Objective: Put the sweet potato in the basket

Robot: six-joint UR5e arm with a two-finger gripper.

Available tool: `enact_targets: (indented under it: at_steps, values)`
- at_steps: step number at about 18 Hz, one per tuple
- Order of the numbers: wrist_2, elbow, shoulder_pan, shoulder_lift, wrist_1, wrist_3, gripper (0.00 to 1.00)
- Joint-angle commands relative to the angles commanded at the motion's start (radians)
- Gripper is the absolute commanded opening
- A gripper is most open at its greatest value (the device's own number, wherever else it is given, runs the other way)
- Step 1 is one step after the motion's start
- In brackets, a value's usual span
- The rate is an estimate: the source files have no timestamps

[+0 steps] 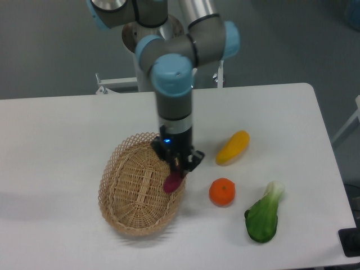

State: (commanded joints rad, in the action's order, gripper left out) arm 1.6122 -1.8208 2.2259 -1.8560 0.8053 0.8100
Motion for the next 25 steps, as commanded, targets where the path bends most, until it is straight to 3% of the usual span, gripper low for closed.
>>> enact_targets:
  at_steps: [6,12,14,17,18,25]
  values:
    - [0.055,0.009,-0.068,-0.069,-0.011,-0.038,0.32]
    - [0.072,0.002,-0.091,-0.094,-0.037,-0.029,0.47]
    - [0.072,0.002,-0.092,-0.094,-0.038,-0.028,0.6]
    - [0.089,0.006,-0.094,-0.092,-0.038,-0.026,0.95]
    - [0.1,0.011,-0.094,-0.091,-0.04,-0.028,1.0]
    - [0.104,0.098,-0.046,-0.078,-0.031,-0.055,1.0]
